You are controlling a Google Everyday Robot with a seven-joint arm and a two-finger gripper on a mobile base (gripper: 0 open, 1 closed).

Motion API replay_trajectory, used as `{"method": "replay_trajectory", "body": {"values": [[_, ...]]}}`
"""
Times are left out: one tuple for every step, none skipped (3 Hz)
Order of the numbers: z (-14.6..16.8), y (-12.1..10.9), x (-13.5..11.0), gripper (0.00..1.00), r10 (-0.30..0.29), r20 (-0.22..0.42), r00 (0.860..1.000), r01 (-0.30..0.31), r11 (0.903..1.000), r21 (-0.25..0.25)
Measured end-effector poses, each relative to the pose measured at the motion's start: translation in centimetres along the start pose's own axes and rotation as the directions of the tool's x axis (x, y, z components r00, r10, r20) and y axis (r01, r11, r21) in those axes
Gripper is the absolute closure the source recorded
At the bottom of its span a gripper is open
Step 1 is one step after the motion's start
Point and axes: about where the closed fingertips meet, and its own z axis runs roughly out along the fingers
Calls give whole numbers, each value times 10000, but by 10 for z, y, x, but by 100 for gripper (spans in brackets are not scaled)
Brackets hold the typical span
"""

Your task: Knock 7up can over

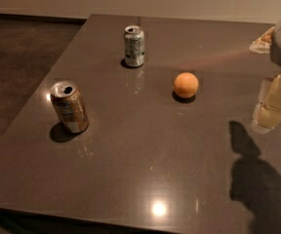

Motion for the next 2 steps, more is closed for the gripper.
{"method": "replay_trajectory", "body": {"values": [[0,0,0,0,0,2,10000,0,10000,2],[3,-11,-13,0,189,618,9979,-186,9998,-51]]}}
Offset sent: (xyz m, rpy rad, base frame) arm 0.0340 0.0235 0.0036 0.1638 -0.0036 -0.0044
